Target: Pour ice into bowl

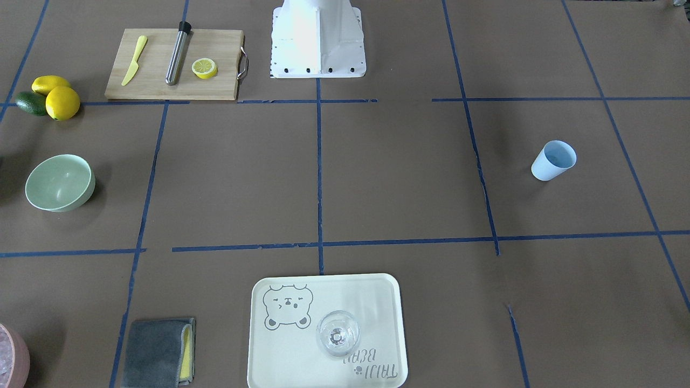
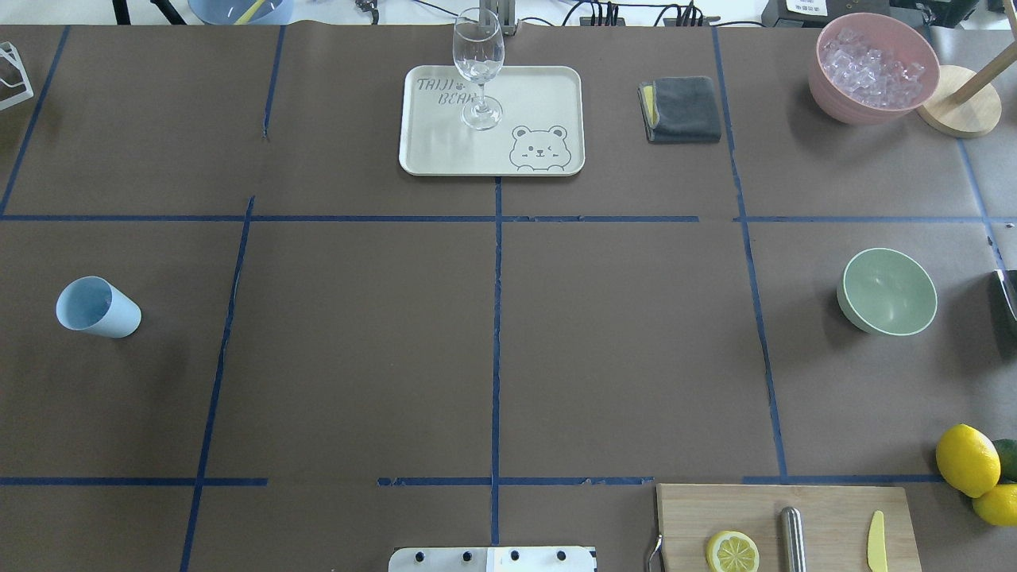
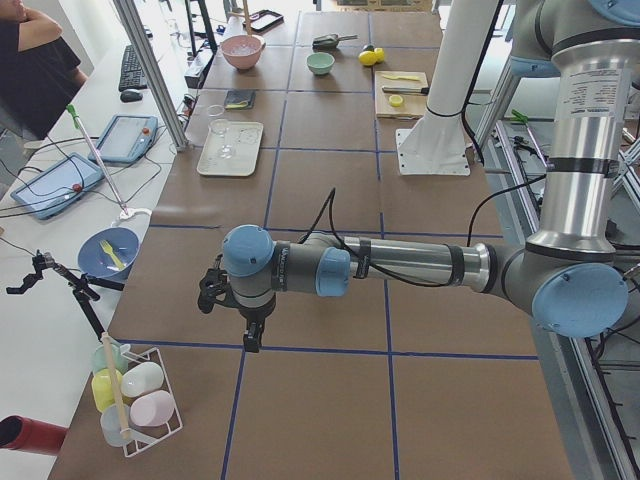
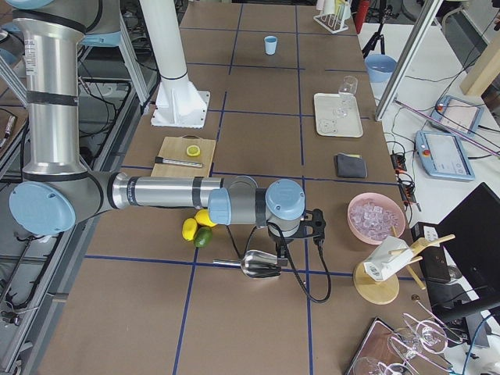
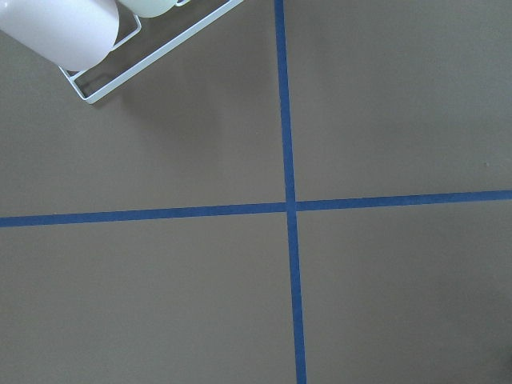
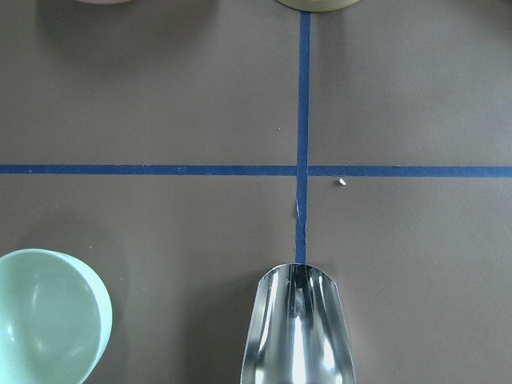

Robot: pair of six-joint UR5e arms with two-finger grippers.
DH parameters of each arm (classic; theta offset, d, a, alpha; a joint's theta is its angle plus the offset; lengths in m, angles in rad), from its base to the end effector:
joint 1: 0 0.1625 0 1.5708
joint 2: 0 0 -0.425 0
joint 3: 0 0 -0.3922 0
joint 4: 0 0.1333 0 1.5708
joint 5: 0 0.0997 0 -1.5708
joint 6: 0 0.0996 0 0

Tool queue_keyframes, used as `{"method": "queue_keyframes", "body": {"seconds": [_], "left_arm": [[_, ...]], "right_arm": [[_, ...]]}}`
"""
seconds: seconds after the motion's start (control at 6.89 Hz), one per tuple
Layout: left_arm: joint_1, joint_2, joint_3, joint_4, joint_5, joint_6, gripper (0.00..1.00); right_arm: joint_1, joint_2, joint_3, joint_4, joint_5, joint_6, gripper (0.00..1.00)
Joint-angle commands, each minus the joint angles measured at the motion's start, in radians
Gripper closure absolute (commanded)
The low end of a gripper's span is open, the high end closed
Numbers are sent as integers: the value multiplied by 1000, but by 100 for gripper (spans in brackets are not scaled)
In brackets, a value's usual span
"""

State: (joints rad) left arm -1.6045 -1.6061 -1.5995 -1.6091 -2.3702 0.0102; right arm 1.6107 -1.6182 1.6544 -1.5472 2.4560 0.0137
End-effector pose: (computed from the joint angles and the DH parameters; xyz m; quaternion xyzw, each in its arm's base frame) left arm -0.0791 -0.5103 0.6210 0.0556 0.3875 0.0091 0.9201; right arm 0.0751 -0.4725 0.6298 0.0326 -0.4277 0.0114 0.9033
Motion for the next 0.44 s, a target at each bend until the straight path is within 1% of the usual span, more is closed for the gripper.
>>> {"method": "queue_keyframes", "body": {"seconds": [0.0, 0.15, 0.29], "left_arm": [[0, 0, -2, -5, 0, 1, 0], [0, -5, -26, -6, 0, 1, 0], [6, -14, -81, -9, 2, 1, 0]], "right_arm": [[0, 4, 2, -1, 1, 2, 0], [0, 8, 11, 1, 17, 9, 0], [-12, 29, 19, -1, 8, 15, 0]]}}
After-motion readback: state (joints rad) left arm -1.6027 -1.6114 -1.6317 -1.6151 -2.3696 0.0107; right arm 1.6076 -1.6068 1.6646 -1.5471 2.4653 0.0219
